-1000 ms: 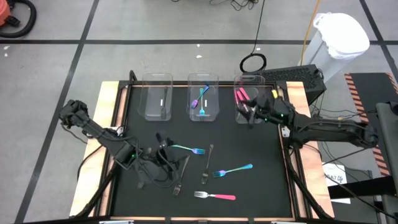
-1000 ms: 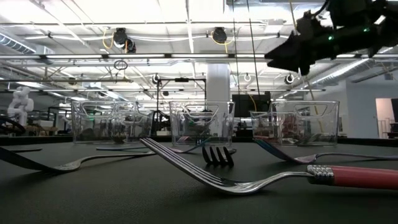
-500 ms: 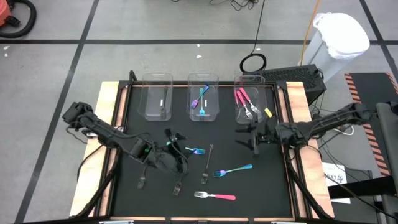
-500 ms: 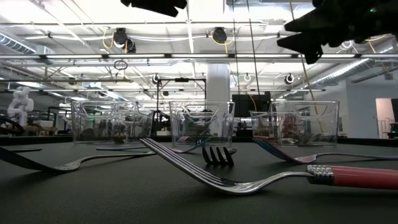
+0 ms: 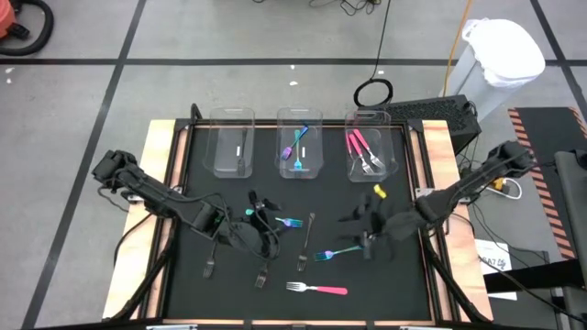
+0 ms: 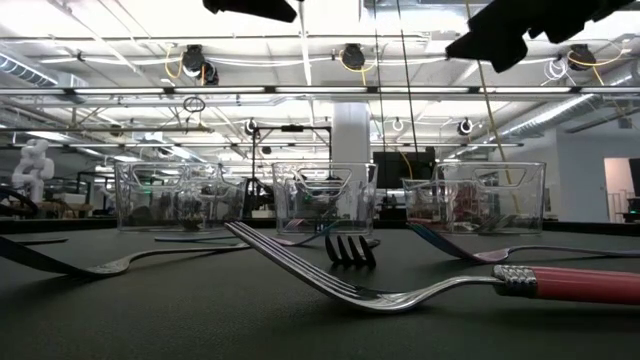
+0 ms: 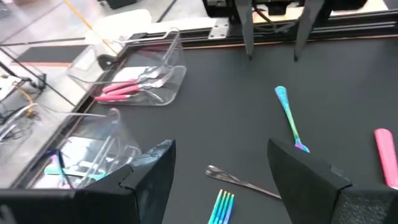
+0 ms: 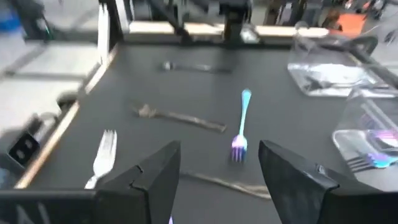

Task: Sort silverware by color (type)
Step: Put the blue fork into the middle transparent bin

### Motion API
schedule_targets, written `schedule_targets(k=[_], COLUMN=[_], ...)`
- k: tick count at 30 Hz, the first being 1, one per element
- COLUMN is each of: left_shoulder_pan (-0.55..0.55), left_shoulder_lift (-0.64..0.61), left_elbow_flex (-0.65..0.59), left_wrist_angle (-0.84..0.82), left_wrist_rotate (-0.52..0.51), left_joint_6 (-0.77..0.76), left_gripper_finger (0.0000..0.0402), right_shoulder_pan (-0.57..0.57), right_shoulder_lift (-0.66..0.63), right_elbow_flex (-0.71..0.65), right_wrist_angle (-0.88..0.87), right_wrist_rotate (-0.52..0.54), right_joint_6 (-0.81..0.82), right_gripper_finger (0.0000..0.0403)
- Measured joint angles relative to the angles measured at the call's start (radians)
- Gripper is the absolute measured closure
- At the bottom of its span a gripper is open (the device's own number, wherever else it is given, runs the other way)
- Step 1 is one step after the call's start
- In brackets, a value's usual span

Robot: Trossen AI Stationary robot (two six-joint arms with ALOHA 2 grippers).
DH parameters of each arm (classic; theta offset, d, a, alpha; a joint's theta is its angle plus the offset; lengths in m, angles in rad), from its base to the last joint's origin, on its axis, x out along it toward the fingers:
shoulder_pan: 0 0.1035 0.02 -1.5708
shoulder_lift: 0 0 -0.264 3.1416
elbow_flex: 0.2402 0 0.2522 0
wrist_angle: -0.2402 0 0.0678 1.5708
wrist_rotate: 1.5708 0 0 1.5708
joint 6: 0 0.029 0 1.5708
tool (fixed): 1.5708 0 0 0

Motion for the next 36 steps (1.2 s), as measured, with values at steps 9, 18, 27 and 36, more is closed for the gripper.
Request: schedule_targets(k=[9, 18, 27, 36], left_shoulder_pan=[-0.011, -0.026, 0.056, 0.163], left_shoulder_lift=[0.000, 0.021, 0.121, 0.173], left_elbow_flex=[0.001, 0.001, 0.001, 0.001], left_wrist_angle=[-0.016, -0.120, -0.129, -0.286], left_wrist_rotate=[0.075, 0.133, 0.472, 0.494], left_joint_6=[0.008, 0.053, 0.079, 0.072], left_gripper_finger=[0.0146, 0.0146, 0.0147, 0.0147], right_shoulder_pan=[0.016, 0.010, 0.010, 0.010], right_shoulder_lift=[0.222, 0.282, 0.281, 0.281], right_elbow_flex=[0.120, 0.169, 0.169, 0.169], right_wrist_angle=[-0.040, -0.090, -0.101, -0.097], right_wrist_rotate=[-0.076, -0.083, -0.057, -0.057], right_joint_6=[0.009, -0.013, -0.027, -0.028], right_gripper_finger=[0.0190, 0.0190, 0.0190, 0.0190])
